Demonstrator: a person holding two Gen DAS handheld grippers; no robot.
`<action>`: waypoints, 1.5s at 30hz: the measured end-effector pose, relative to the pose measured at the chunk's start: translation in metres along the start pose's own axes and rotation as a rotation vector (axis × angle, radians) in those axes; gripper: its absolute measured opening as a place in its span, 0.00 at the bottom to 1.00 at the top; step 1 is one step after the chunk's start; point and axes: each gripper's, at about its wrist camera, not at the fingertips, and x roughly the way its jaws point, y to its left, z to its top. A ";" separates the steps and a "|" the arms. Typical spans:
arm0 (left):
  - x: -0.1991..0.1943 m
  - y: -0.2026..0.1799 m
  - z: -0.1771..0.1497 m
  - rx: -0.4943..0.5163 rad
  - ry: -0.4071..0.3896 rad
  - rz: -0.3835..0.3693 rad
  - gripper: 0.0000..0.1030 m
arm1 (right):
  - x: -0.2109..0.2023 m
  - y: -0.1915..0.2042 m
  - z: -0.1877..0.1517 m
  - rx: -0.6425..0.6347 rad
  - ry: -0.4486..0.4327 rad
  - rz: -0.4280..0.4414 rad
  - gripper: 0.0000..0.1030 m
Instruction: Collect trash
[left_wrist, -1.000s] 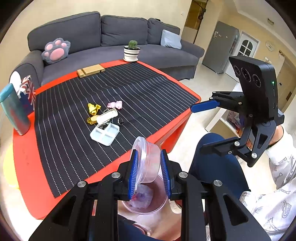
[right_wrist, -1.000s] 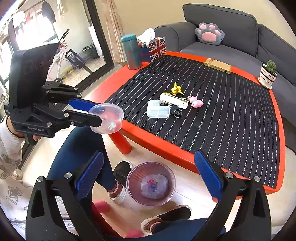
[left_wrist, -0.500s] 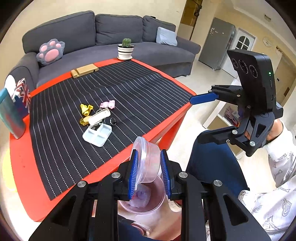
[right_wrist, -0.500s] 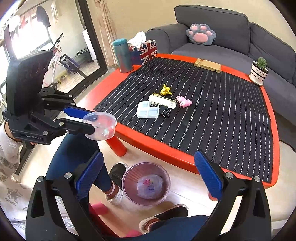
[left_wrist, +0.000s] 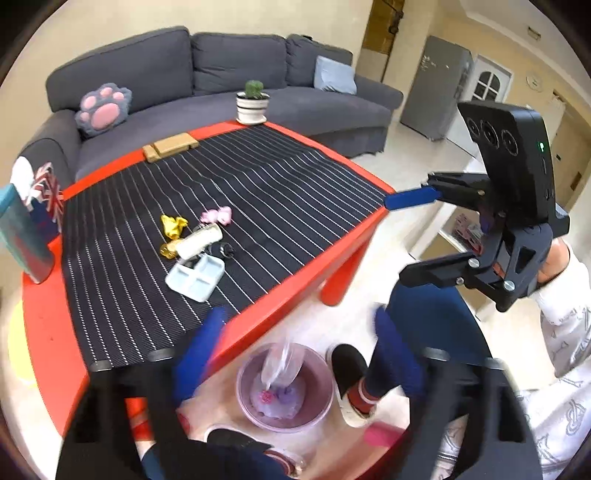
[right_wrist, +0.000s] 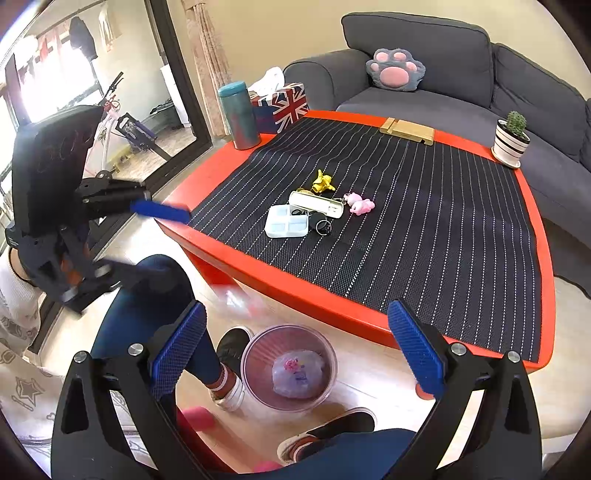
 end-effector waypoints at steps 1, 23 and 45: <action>0.000 0.001 0.001 -0.006 0.001 -0.001 0.84 | 0.000 0.000 0.000 0.000 0.000 0.000 0.94; 0.000 0.013 -0.003 -0.055 0.009 0.023 0.92 | 0.006 0.005 0.001 -0.006 0.008 0.009 0.94; -0.004 0.041 -0.001 -0.099 0.000 0.060 0.92 | 0.022 0.006 0.044 -0.081 0.009 0.007 0.94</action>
